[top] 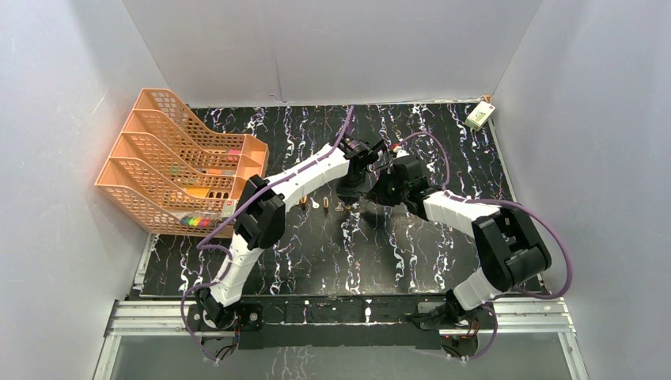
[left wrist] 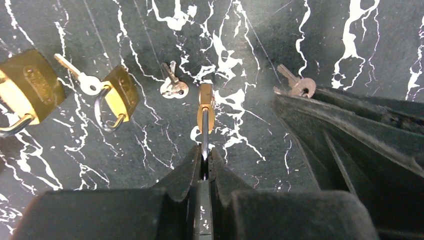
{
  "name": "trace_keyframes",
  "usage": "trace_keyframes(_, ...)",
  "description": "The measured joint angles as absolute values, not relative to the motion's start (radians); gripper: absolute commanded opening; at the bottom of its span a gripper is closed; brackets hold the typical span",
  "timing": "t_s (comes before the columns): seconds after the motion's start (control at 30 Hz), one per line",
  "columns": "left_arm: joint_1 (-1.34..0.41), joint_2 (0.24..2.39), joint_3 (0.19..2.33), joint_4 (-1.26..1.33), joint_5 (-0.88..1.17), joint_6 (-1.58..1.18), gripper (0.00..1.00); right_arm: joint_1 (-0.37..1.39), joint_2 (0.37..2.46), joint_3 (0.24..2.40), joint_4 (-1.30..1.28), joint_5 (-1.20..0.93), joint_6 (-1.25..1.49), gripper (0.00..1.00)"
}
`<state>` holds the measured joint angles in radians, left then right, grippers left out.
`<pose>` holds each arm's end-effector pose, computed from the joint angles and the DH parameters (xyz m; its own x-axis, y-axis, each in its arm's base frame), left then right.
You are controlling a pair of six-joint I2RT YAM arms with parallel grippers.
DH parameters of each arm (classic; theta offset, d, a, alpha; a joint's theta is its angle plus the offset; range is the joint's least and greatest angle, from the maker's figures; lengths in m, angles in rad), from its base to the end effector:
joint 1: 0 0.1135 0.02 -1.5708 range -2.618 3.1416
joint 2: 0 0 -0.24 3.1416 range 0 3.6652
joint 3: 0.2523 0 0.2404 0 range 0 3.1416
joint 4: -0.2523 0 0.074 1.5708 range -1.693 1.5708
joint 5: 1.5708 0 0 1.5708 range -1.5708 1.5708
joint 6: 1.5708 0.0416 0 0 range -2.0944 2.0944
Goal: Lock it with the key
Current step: Place the key at the center of the board.
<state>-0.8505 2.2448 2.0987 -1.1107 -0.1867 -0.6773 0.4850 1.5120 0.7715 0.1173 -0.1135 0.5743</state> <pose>0.2989 -0.3289 0.2172 -0.9280 0.1239 -0.3513 0.1529 0.9867 -0.0560 0.2737 0.1496 0.1730 -0.7293 0.2258 -0.6458 -0.1767 0.8498 0.4966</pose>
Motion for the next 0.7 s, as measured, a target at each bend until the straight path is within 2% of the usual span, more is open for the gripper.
trace_keyframes(0.33,-0.833,2.252,2.085,-1.065,-0.149,-0.678,0.0,0.488,1.605,0.761,0.256,-0.125,0.638,0.0)
trace_keyframes(0.7,-0.825,2.254,2.082,-1.059,-0.15,-0.679,0.0,0.504,1.613,0.723,0.295,-0.134,0.667,0.0)
